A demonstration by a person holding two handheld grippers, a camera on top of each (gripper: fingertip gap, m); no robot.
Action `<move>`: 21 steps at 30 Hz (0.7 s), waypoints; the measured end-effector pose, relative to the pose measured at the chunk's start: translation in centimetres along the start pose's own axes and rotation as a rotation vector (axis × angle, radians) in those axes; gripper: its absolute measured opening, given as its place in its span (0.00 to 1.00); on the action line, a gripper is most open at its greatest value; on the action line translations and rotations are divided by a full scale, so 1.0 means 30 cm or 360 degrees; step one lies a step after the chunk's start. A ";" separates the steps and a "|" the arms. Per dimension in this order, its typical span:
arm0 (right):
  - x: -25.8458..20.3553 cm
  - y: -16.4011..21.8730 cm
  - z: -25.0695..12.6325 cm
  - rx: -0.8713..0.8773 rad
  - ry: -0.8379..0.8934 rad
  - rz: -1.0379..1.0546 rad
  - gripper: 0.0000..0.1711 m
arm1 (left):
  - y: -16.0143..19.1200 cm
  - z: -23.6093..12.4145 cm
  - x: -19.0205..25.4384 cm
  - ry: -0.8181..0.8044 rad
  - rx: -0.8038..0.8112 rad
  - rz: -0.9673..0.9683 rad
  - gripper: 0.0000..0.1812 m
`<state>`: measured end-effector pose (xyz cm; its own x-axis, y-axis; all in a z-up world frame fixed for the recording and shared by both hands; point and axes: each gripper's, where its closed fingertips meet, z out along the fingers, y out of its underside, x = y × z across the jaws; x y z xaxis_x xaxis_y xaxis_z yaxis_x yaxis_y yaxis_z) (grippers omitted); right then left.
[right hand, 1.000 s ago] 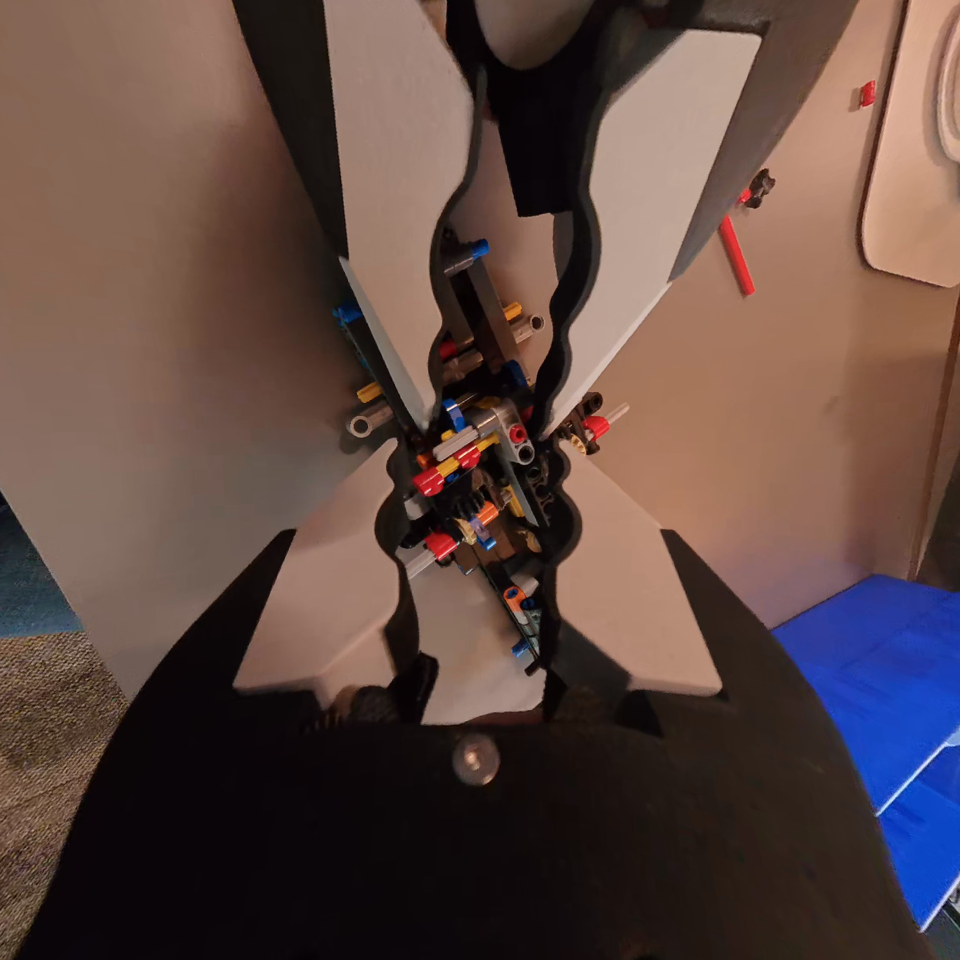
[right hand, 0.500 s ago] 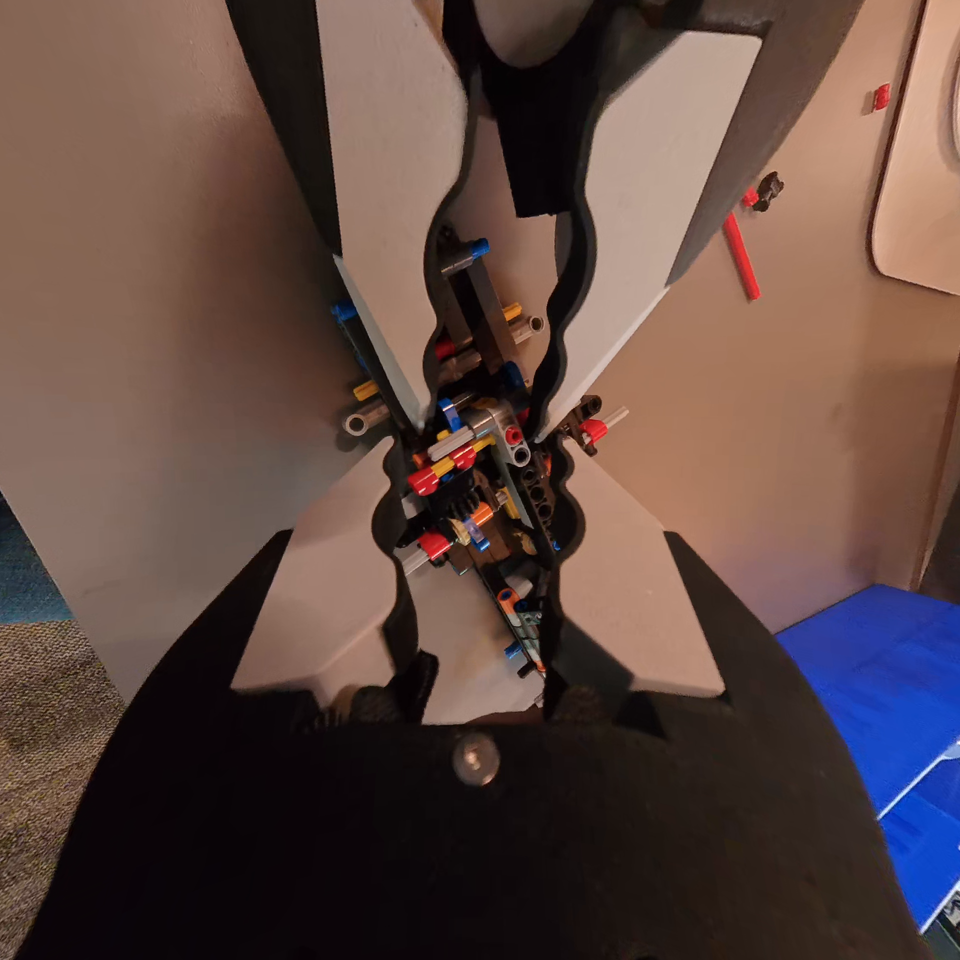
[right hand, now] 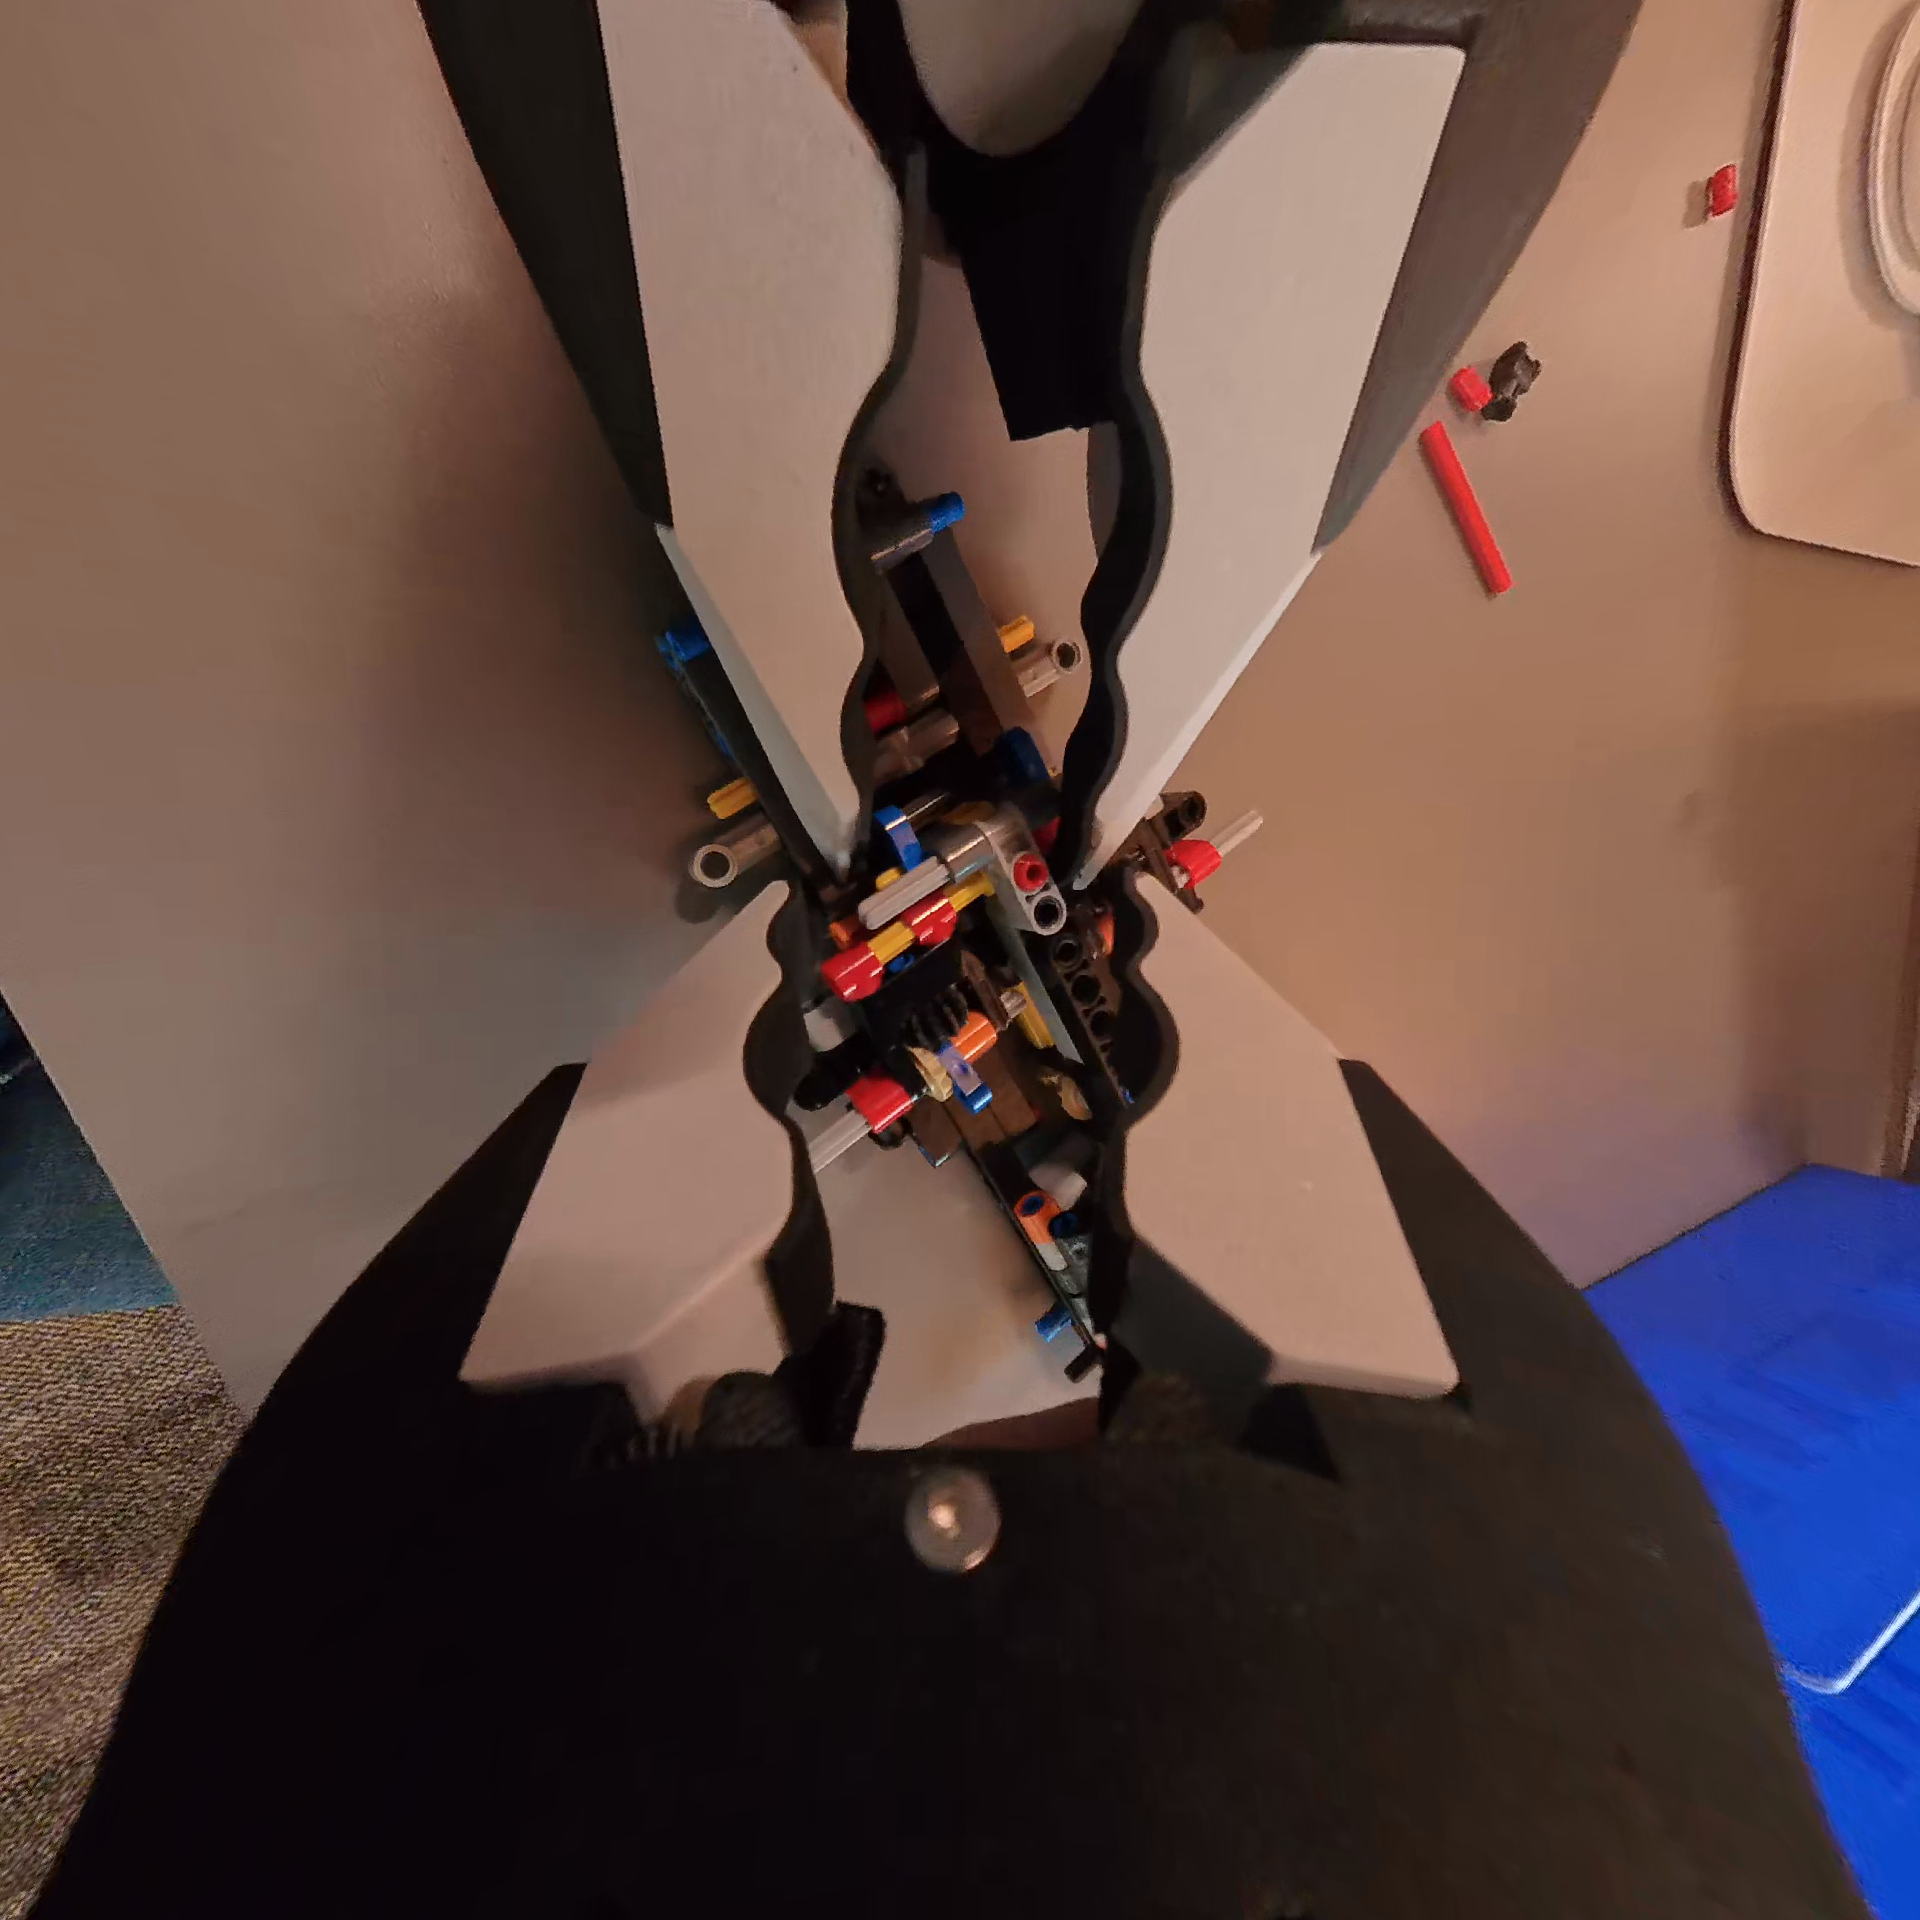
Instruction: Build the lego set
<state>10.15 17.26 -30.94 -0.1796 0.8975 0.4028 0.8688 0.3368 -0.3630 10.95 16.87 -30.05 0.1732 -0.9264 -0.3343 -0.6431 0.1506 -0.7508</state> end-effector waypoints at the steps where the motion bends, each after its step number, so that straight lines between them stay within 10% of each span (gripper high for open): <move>1: 0.001 -0.001 0.001 0.0006 -0.0007 0.0005 0.33 | 0.000 0.000 0.000 0.0002 -0.0001 -0.0004 0.19; 21: 0.018 -0.010 0.014 -0.0040 -0.0164 0.0006 0.40 | 0.005 0.001 0.005 0.0009 -0.0006 -0.0016 0.19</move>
<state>9.61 17.77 -30.97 -0.2215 0.9238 0.3124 0.8807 0.3271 -0.3427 10.91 16.77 -30.22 0.1753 -0.9298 -0.3236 -0.6443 0.1402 -0.7518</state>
